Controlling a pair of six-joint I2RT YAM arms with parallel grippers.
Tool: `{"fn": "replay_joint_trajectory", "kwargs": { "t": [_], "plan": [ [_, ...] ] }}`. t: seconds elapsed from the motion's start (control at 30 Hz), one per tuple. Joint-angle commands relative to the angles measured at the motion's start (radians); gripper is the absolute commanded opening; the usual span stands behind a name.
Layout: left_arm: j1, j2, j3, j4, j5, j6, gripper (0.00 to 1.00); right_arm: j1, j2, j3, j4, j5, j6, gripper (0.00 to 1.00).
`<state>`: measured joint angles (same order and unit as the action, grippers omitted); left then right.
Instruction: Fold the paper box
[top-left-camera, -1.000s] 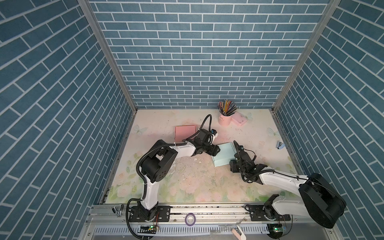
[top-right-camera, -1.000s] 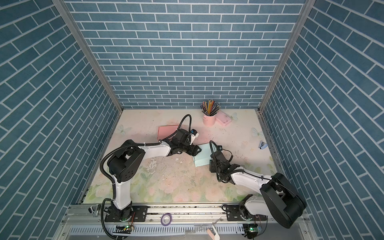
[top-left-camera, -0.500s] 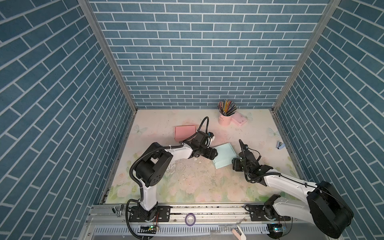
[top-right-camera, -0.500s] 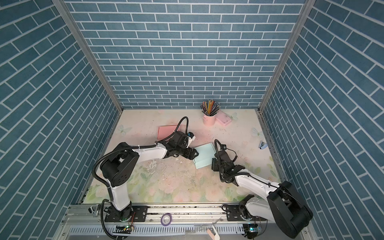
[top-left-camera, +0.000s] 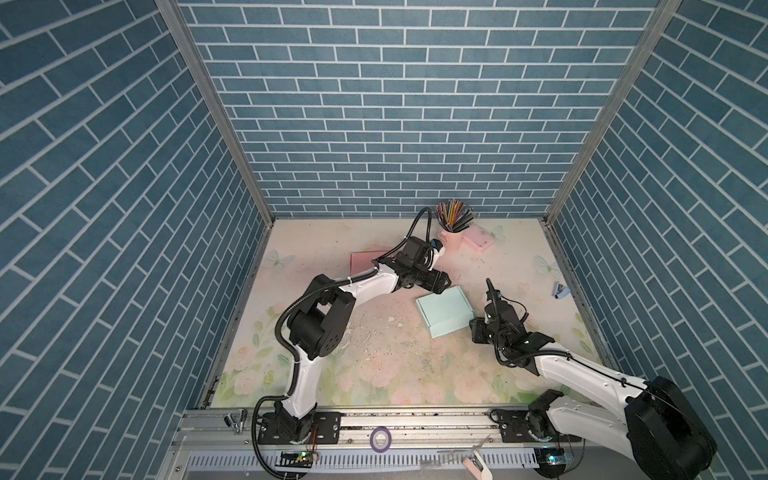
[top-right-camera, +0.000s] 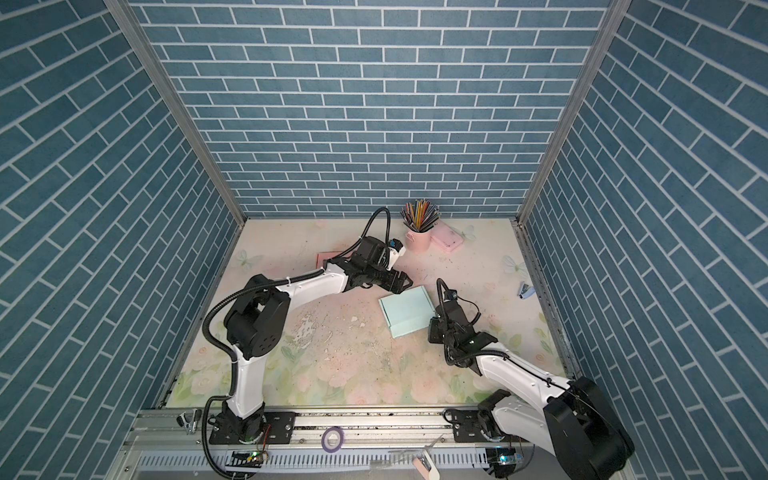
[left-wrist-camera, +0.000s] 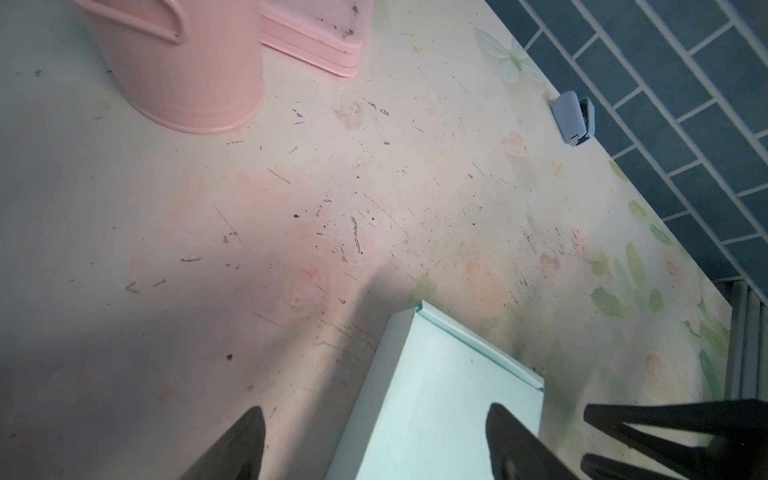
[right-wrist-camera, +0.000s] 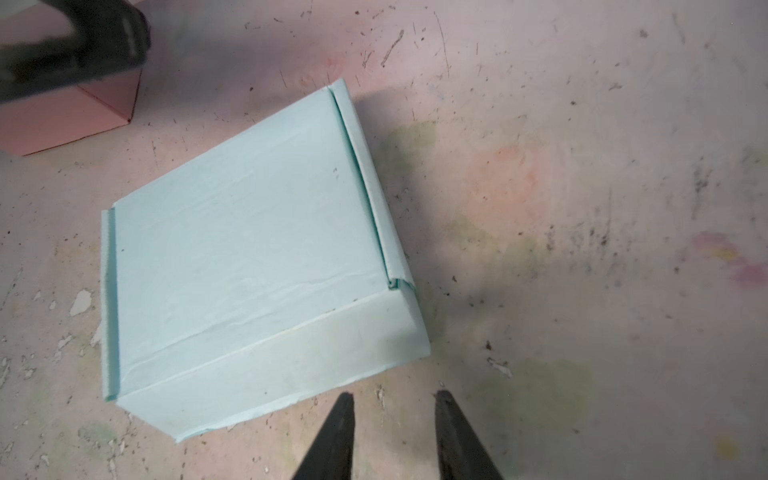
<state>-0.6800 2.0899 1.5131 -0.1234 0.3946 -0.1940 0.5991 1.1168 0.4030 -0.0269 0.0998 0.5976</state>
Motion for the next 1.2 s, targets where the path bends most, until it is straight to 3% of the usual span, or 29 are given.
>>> {"fn": "replay_joint_trajectory", "kwargs": {
  "t": [0.0,0.63,1.17],
  "plan": [
    [0.005,0.057,0.049,-0.041,0.039,0.003,0.84,-0.005,0.033,0.005,0.037,-0.039,0.014,0.31],
    [-0.001,0.176,0.028,0.096,0.183,-0.065,0.78,-0.025,0.280,0.063,0.203,-0.086,-0.030,0.27],
    [-0.026,0.164,0.006,0.118,0.217,-0.081,0.72,-0.025,0.324,0.087,0.237,-0.132,-0.027,0.26]
  ]
}}
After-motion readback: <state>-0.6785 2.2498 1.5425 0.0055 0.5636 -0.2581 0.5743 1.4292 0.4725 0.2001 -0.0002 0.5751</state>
